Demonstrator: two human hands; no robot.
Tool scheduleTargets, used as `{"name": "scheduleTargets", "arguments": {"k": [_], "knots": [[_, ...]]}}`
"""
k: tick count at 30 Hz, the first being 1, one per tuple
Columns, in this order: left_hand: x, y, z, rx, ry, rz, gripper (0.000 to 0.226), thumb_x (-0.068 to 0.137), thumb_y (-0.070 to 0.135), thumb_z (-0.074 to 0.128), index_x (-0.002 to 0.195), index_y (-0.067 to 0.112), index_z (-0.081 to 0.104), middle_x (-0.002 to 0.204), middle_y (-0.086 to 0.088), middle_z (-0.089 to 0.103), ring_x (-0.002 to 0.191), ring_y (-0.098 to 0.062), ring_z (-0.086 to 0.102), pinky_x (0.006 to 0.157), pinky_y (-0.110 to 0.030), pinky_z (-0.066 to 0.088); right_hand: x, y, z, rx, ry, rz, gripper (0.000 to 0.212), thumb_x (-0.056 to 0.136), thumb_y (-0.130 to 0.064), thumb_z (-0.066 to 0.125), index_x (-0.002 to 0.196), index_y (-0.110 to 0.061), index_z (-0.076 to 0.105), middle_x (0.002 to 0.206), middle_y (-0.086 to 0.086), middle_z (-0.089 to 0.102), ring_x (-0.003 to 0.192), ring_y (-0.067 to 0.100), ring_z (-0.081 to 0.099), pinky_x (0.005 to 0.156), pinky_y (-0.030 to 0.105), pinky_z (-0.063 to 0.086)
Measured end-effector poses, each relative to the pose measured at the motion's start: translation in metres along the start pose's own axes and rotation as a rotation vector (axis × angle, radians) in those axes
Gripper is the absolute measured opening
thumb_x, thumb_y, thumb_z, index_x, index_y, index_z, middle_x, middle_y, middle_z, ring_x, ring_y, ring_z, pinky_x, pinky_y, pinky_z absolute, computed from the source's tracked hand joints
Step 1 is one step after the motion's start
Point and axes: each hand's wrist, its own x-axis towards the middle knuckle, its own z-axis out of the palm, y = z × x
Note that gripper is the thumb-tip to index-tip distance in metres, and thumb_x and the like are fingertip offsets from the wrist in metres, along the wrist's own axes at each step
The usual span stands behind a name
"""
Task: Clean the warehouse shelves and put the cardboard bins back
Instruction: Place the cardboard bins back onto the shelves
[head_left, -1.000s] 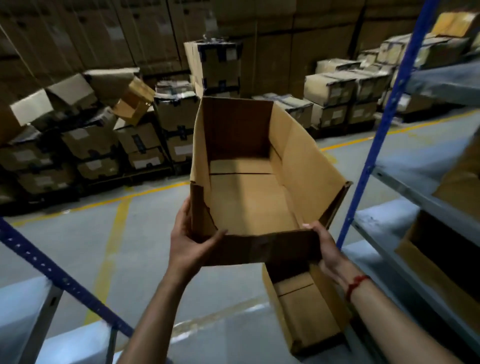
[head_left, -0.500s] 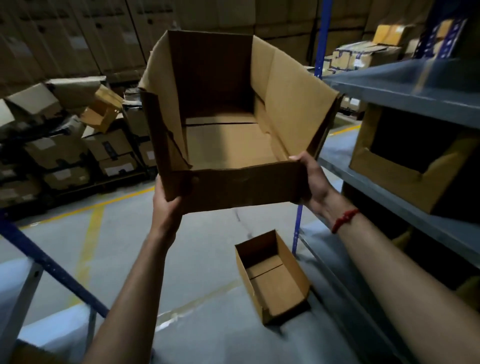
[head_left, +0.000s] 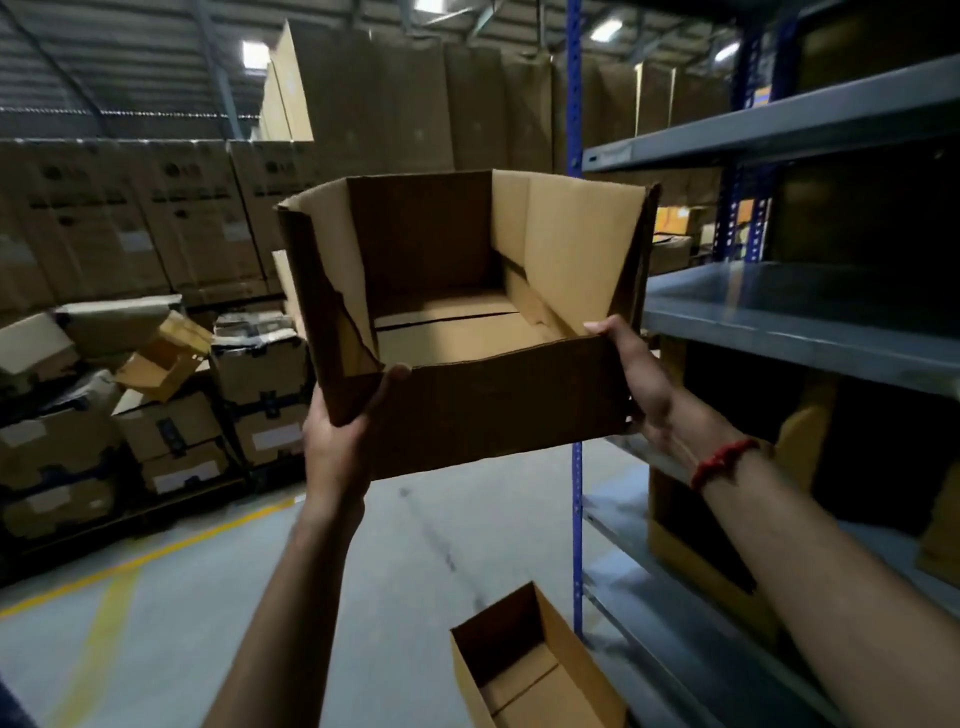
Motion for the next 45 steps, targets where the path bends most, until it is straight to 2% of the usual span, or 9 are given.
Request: {"name": "scheduleTargets", "arguments": {"k": [2,7,16,22,29,34,38,42,45], "knots": [[0.004,0.017,0.007,-0.044,-0.014,-0.001,0.065,0.068,0.056,0.076,0.124,0.029,0.059,0.11,0.009,0.069,0.1,-0.004,0.067,0.069,-0.015,0.054,0.0,-0.019,-0.002,-0.009,0.024,-0.053,0.055,0.084,-0.069,0.051,0.112,-0.024,0.067,0.1,0.003,0.074,0.091,0.021,0.069,0.066,0.031,0.052],[0.012,0.053,0.024,-0.09,-0.045,-0.015,0.058,0.068,0.059,0.077,0.117,0.031,0.063,0.102,0.013,0.071,0.093,-0.002,0.069,0.073,-0.02,0.054,0.0,-0.053,-0.015,-0.007,0.082,-0.079,0.067,0.072,-0.078,0.055,0.111,-0.026,0.071,0.105,0.006,0.075,0.102,0.029,0.068,0.094,0.05,0.051],[-0.013,0.075,0.056,-0.113,-0.157,-0.03,0.056,0.068,0.06,0.078,0.115,0.033,0.065,0.105,0.01,0.073,0.099,-0.008,0.07,0.083,-0.03,0.058,-0.036,-0.056,-0.061,0.02,0.17,-0.061,0.073,0.07,-0.081,0.055,0.115,-0.026,0.069,0.104,0.007,0.076,0.101,0.032,0.069,0.093,0.052,0.051],[-0.058,0.08,0.091,-0.188,-0.192,-0.104,0.069,0.065,0.062,0.079,0.124,0.029,0.063,0.108,0.007,0.073,0.099,-0.011,0.071,0.064,-0.018,0.056,-0.074,-0.063,-0.11,0.016,0.243,-0.038,0.073,0.065,-0.081,0.06,0.115,-0.029,0.068,0.107,0.009,0.074,0.101,0.032,0.068,0.092,0.05,0.052],[-0.104,0.082,0.116,-0.209,-0.212,-0.141,0.067,0.06,0.062,0.079,0.118,0.03,0.064,0.105,0.006,0.074,0.096,-0.012,0.072,0.072,-0.027,0.058,-0.118,-0.059,-0.15,-0.008,0.279,0.018,0.068,0.071,-0.079,0.057,0.114,-0.027,0.068,0.106,0.009,0.073,0.098,0.03,0.068,0.071,0.04,0.055],[-0.12,0.091,0.146,-0.195,-0.29,-0.128,0.054,0.067,0.059,0.08,0.112,0.035,0.063,0.109,0.007,0.072,0.1,-0.012,0.069,0.076,-0.029,0.056,-0.149,-0.055,-0.184,0.016,0.354,0.009,0.068,0.073,-0.079,0.057,0.117,-0.028,0.068,0.108,0.009,0.072,0.102,0.03,0.066,0.081,0.046,0.056],[-0.131,0.092,0.18,-0.186,-0.368,-0.141,0.066,0.069,0.058,0.082,0.125,0.03,0.061,0.11,0.005,0.073,0.1,-0.015,0.07,0.078,-0.031,0.059,-0.17,-0.054,-0.217,0.043,0.486,-0.027,0.072,0.074,-0.077,0.06,0.125,-0.026,0.062,0.113,0.007,0.067,0.102,0.028,0.063,0.079,0.041,0.055],[-0.141,0.086,0.216,-0.178,-0.481,-0.148,0.07,0.066,0.061,0.084,0.125,0.031,0.063,0.111,0.006,0.074,0.101,-0.015,0.072,0.085,-0.035,0.06,-0.185,-0.047,-0.247,0.071,0.66,-0.043,0.106,0.056,-0.083,0.063,0.14,-0.02,0.05,0.124,0.009,0.063,0.107,0.029,0.062,0.084,0.04,0.055],[-0.147,0.082,0.245,-0.182,-0.527,-0.144,0.064,0.068,0.06,0.081,0.121,0.029,0.065,0.108,0.008,0.074,0.099,-0.011,0.071,0.074,-0.024,0.057,-0.191,-0.042,-0.268,0.072,0.783,-0.084,0.109,0.059,-0.083,0.064,0.144,-0.016,0.046,0.128,0.01,0.061,0.11,0.029,0.061,0.092,0.043,0.053]]}}
